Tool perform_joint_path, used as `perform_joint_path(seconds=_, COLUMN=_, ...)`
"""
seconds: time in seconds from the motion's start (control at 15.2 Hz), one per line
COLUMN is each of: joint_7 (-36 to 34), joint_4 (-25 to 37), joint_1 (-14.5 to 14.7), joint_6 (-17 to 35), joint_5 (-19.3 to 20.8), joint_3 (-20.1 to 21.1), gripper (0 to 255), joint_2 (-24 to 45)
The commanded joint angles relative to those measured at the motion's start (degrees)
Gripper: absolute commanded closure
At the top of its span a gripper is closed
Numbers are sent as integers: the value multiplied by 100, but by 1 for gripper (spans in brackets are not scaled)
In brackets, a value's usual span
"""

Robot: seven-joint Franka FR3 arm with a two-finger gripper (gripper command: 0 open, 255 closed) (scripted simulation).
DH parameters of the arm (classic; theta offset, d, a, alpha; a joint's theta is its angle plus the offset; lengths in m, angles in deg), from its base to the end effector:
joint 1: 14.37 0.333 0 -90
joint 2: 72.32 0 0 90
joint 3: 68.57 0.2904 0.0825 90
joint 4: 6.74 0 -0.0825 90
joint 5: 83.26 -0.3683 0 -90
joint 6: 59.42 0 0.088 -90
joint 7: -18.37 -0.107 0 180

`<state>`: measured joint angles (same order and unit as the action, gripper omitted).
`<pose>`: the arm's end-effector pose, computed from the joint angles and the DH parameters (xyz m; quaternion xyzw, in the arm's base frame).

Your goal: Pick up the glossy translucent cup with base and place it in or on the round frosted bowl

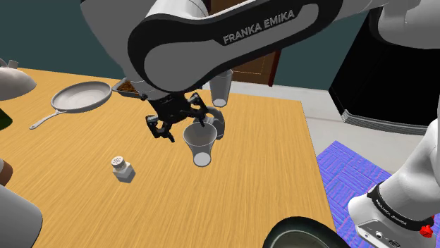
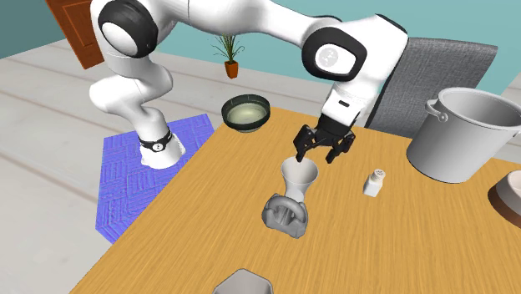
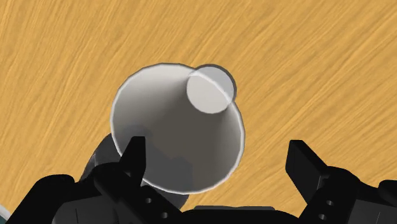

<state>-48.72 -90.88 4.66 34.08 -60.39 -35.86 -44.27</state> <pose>0.4598 0.4344 0.3962 0.9846 -0.1065 -0.0060 0.1383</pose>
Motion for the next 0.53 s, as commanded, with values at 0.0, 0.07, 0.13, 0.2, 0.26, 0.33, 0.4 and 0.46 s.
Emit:
perform_joint_path(seconds=0.0, joint_7=-122, joint_4=486, joint_1=231, joint_6=-163, joint_5=154, joint_3=-70, gripper=0, joint_2=411)
perform_joint_path(seconds=0.07, joint_7=-130, joint_4=391, joint_1=208, joint_6=-82, joint_5=153, joint_3=-76, gripper=0, joint_2=398)
perform_joint_path(seconds=0.13, joint_7=-139, joint_4=299, joint_1=184, joint_6=-3, joint_5=155, joint_3=-79, gripper=0, joint_2=388)
perform_joint_path(seconds=0.2, joint_7=-149, joint_4=210, joint_1=161, joint_6=76, joint_5=158, joint_3=-83, gripper=0, joint_2=379)
perform_joint_path(seconds=0.26, joint_7=-158, joint_4=124, joint_1=138, joint_6=153, joint_5=163, joint_3=-86, gripper=0, joint_2=372)
perform_joint_path(seconds=0.33, joint_7=-168, joint_4=39, joint_1=116, joint_6=230, joint_5=168, joint_3=-90, gripper=0, joint_2=367)
perform_joint_path(seconds=0.4, joint_7=-178, joint_4=-43, joint_1=95, joint_6=306, joint_5=174, joint_3=-95, gripper=0, joint_2=363)
perform_joint_path(seconds=0.46, joint_7=-187, joint_4=-123, joint_1=75, joint_6=381, joint_5=181, joint_3=-99, gripper=0, joint_2=360)
